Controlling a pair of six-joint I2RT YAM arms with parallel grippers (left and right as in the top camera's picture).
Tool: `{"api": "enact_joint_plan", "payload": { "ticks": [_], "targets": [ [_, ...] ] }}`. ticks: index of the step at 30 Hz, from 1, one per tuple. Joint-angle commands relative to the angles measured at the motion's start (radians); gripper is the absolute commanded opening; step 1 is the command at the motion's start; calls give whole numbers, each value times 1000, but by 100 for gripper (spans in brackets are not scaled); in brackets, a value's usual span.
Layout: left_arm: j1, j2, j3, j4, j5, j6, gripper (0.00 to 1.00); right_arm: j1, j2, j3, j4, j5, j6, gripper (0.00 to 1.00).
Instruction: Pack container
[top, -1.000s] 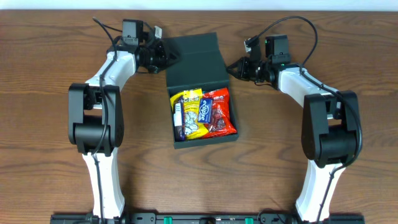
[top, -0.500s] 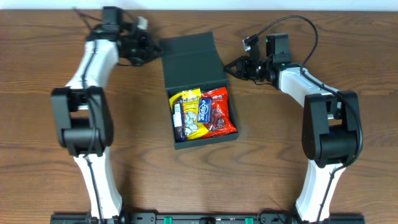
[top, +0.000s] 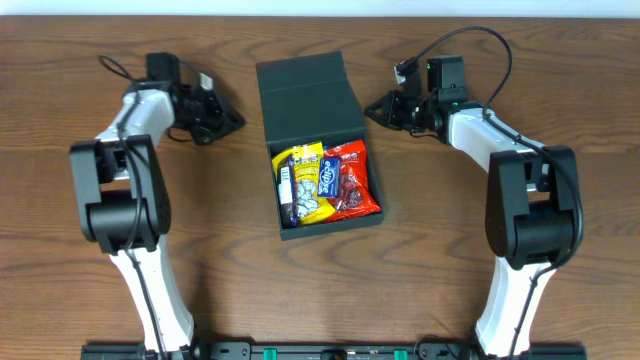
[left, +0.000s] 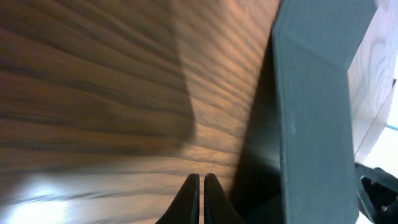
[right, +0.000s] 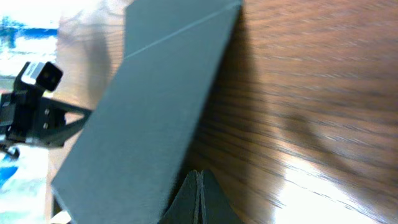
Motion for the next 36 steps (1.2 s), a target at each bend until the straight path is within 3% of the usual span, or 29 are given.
{"api": "enact_joint_plan", "payload": {
  "ticks": [1, 14, 23, 29, 36],
  "targets": [
    [-31, -21, -7, 26, 19, -30, 6, -3, 9, -1, -6, 50, 19, 1],
    [-113, 32, -7, 135, 74, -113, 6, 1, 54, -1, -46, 48, 30, 1],
    [-119, 32, -5, 189, 150, -123, 6, 22, 64, -1, 69, -123, 29, 1],
    [-119, 32, 8, 187, 250, -64, 6, 4, 64, 0, 232, -328, 30, 1],
    [-119, -2, 28, 186, 290, -10, 6, -12, 12, 2, 239, -344, 6, 2]
  ]
}}
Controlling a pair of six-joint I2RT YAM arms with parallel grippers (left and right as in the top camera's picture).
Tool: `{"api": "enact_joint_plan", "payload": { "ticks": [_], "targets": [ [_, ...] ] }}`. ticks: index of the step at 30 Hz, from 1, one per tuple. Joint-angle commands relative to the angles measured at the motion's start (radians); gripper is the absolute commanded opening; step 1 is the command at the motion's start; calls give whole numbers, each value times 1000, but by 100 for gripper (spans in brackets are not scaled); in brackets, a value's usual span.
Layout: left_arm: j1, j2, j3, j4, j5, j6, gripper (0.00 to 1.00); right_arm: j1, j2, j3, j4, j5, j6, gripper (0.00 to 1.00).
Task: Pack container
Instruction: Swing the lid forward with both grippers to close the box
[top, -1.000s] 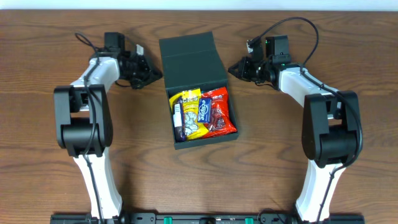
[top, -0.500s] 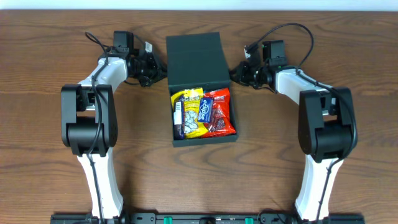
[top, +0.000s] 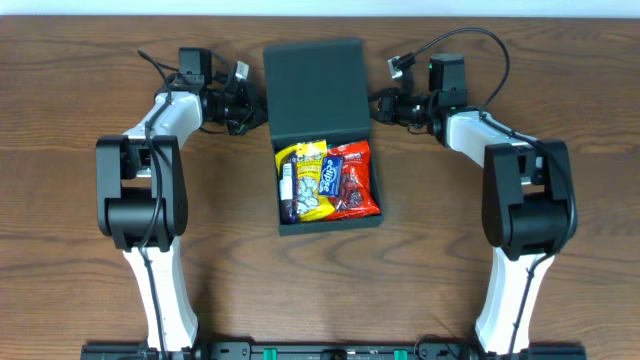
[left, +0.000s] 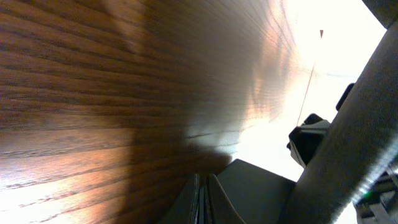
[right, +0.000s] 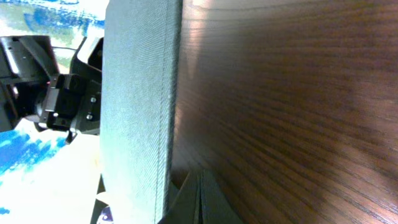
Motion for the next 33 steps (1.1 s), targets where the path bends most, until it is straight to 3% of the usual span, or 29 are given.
{"api": "enact_joint_plan", "payload": {
  "ticks": [1, 20, 29, 33],
  "targets": [
    [-16, -18, 32, -6, 60, 61, 6, 2, -57, 6, 7, -90, -24, 2],
    [-16, -303, 32, -64, 25, 291, 6, 3, -280, 6, -277, 15, -317, 2],
    [-17, -424, 32, -275, -66, 473, 6, 3, -362, 6, -567, 65, -524, 1],
    [-17, -438, 32, -370, -112, 515, 6, 3, -369, 6, -649, 143, -550, 1]
  ]
}}
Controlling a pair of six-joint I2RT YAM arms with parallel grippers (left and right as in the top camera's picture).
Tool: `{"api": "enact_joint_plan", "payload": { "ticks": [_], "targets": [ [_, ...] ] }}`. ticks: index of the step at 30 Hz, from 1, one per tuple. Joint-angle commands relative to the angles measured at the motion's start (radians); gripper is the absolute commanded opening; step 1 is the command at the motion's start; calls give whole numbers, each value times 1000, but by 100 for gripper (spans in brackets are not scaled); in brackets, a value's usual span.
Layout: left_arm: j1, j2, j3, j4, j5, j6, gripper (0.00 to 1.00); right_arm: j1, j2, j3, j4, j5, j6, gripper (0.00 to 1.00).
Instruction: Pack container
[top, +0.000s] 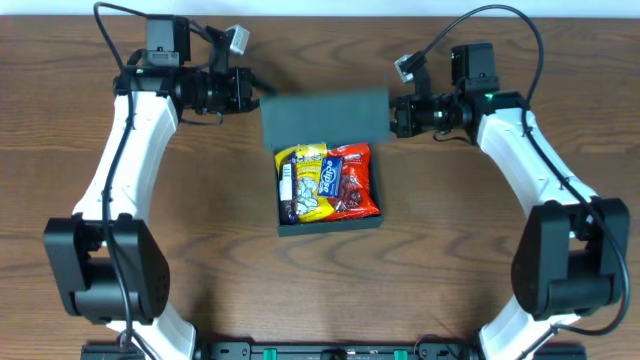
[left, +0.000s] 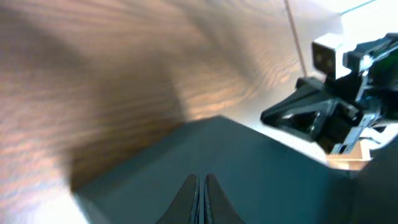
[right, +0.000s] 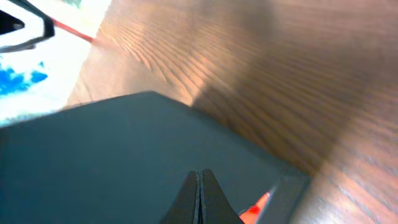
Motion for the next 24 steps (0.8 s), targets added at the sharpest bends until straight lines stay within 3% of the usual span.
{"api": "enact_joint_plan", "payload": {
  "ticks": [1, 11, 18, 24],
  "targets": [
    [-1, -17, 20, -34, -49, 72, 6, 8, -22, 6, -29, 58, -77, 2],
    [-1, -17, 20, -103, -130, 19, 6, 6, -23, 6, -17, 159, -82, 1],
    [-1, -20, 20, -206, -188, -5, 6, 6, -24, 8, 88, 162, -77, 1],
    [-1, -67, 20, -305, -202, 3, 6, 5, -61, 25, 75, 150, -45, 1]
  ]
}}
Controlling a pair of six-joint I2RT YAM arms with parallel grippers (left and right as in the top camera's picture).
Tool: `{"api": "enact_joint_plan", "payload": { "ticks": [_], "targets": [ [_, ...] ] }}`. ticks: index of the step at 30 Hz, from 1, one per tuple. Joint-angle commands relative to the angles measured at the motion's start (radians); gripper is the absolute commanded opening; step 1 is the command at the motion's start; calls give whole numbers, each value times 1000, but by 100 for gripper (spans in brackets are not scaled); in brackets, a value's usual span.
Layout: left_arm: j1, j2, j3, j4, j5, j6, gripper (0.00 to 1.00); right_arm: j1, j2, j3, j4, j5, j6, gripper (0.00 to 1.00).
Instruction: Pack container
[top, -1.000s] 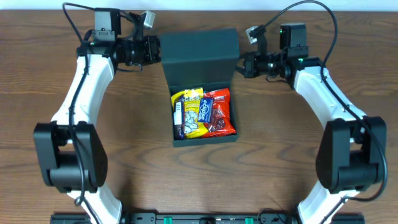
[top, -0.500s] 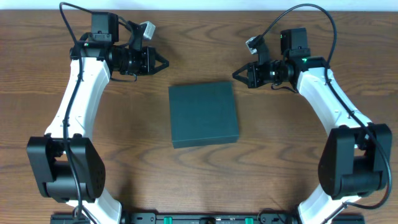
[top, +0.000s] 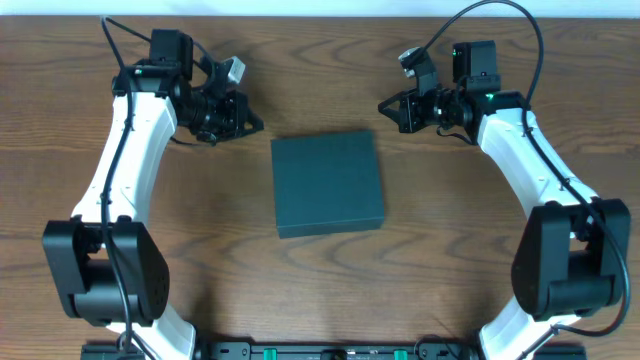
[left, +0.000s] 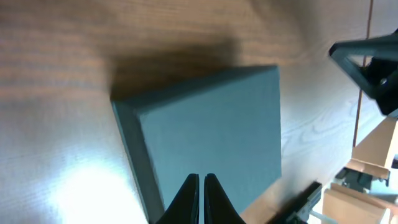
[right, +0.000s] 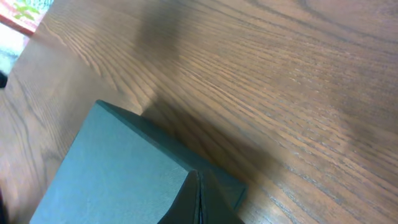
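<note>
A dark green box (top: 328, 184) lies in the middle of the table with its lid down flat, so its contents are hidden. The same box fills the lower part of the left wrist view (left: 211, 124) and the lower left of the right wrist view (right: 118, 168). My left gripper (top: 250, 122) hovers off the box's upper left corner, shut and empty (left: 201, 180). My right gripper (top: 388, 106) hovers off the upper right corner, also shut with nothing in it (right: 199, 177).
Brown wooden tabletop (top: 200, 260) all around the box. Both arms reach in from the sides, with cables looping above the far edge. A black rail runs along the near edge of the table.
The lid, then half raised over the snack packets with both grippers at its side edges, now lies flat on the box. Both grippers have drawn slightly outward from it.
The box stood open with snack packets inside and the lid laid back, both shut grippers off to its sides. Then the grippers were at the lid's side edges. Then the lid stood part-way over the packets. Now the box is closed and the grippers are apart from it.
</note>
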Motion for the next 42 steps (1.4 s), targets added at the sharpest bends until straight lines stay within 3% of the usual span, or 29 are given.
{"api": "enact_joint_plan", "payload": {
  "ticks": [1, 9, 19, 21, 24, 25, 27, 28, 32, 36, 42],
  "targets": [
    [-1, -76, 20, -35, -24, 22, 6, 6, -79, 24, -11, -10, 13, 1],
    [-1, -250, 20, -151, -24, 109, 6, 8, -277, 24, -86, -10, 13, 1],
    [-1, -528, 19, -341, -36, 225, 6, 9, -509, 24, -360, -13, 13, 2],
    [-1, -580, 19, -357, -43, 225, 6, 9, -542, 24, -421, -13, 13, 11],
    [-1, -649, 19, -381, -43, 225, 6, 9, -578, 24, -506, -13, 13, 47],
    [-1, -672, 19, -390, -43, 225, 23, 9, -590, 24, -541, -13, 13, 75],
    [-1, -708, 19, -409, -43, 225, 79, 9, -602, 24, -599, -13, 46, 99],
    [-1, -722, 19, -418, -43, 225, 95, 9, -603, 24, -621, -13, 60, 99],
    [-1, -766, 19, -460, -43, 224, 95, 9, -602, 24, -729, -12, 121, 99],
    [-1, -779, 19, -547, -54, 214, 95, 8, -602, 24, -734, -12, 121, 99],
    [-1, -777, 19, -556, -145, 214, 95, 9, -602, 24, -734, -12, 121, 99]
  ]
}}
